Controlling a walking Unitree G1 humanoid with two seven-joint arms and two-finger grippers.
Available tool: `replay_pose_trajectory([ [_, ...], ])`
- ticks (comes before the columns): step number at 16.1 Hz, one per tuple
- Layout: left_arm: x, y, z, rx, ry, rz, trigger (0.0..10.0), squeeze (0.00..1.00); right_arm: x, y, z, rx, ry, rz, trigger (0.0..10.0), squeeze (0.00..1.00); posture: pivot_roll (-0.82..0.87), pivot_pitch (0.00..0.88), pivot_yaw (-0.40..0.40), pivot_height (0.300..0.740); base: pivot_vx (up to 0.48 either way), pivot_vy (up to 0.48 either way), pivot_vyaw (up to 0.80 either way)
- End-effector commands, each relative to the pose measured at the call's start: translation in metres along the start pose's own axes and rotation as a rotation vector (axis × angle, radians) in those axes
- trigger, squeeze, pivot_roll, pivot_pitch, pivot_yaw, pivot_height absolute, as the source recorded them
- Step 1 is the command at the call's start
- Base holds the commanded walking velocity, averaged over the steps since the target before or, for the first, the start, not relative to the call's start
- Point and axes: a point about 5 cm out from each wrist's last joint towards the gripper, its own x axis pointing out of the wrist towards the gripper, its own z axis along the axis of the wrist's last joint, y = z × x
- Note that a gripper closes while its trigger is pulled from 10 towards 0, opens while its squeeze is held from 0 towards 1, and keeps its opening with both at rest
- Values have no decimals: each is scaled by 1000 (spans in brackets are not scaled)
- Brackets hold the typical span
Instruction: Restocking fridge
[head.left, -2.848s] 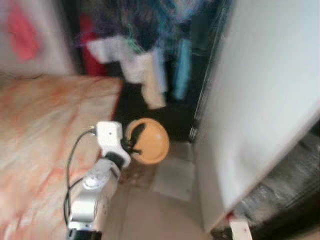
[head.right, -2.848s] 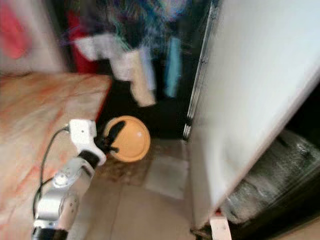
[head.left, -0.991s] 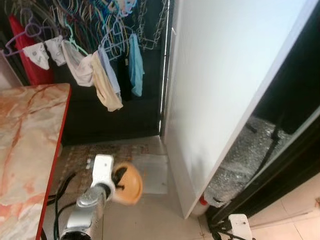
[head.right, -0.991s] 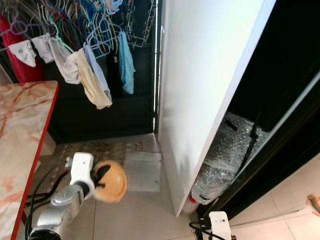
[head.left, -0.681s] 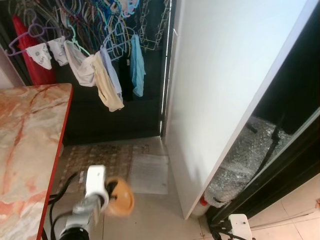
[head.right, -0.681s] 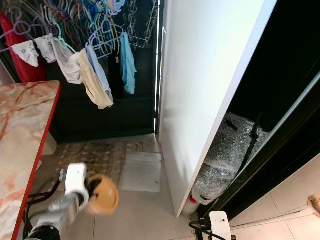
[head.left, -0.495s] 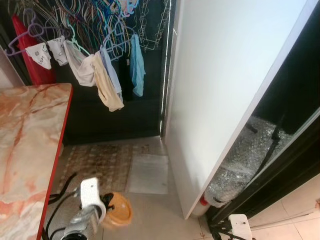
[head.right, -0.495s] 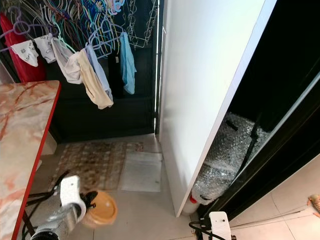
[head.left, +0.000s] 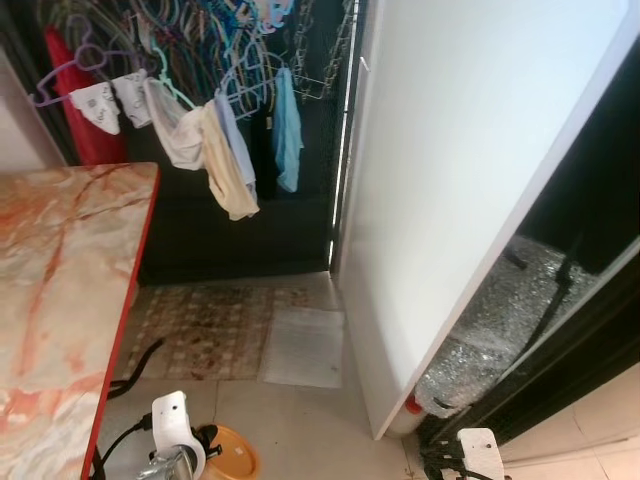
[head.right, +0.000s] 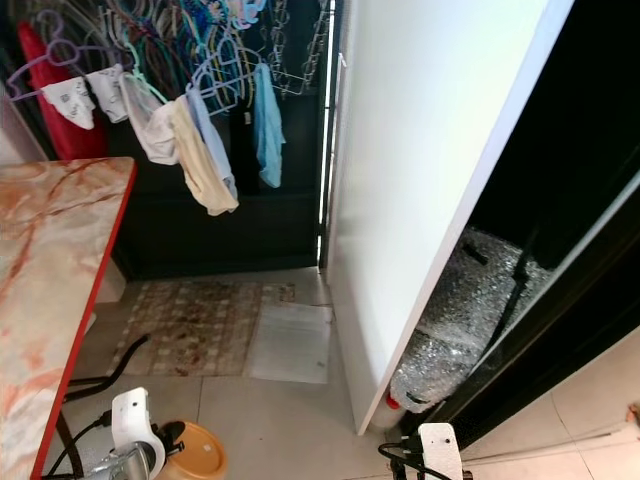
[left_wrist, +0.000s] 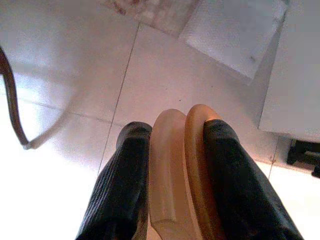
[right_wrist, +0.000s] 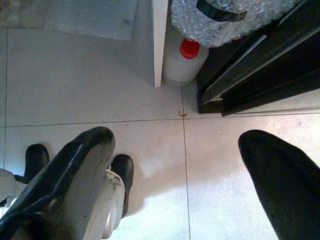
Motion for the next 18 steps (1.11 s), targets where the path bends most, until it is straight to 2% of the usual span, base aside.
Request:
replay_pose_trajectory([
  [1, -1, 5, -8, 38, 29, 15, 10000, 0, -1, -1, -2, 10, 2, -8, 10000, 0, -73, 22, -35, 740, 0, 0, 0],
  [4, -4, 14, -17, 49, 48, 35, 10000, 0, -1, 0, -3, 13, 5, -11, 10000, 0, -80, 2, -29, 740, 0, 0, 0],
  [10, -6, 16, -24, 91, 58, 15, 10000, 0, -2, -1, -7, 16, 11, -8, 10000, 0, -73, 0, -33, 740, 0, 0, 0],
  [14, -5, 11, -21, 105, 45, -22, 10000, 0, -2, 0, -8, 10, 21, -6, 10000, 0, -78, 3, -30, 740, 0, 0, -725],
  [16, -4, 8, -18, 151, 38, -34, 10000, 0, -2, 0, -7, 12, 20, -8, 10000, 0, -79, 7, -30, 740, 0, 0, -747],
  [18, -4, 7, -18, 148, 37, -35, 10000, 0, -1, 0, -7, 12, 19, -8, 10000, 0, -79, 11, -30, 740, 0, -302, -744],
])
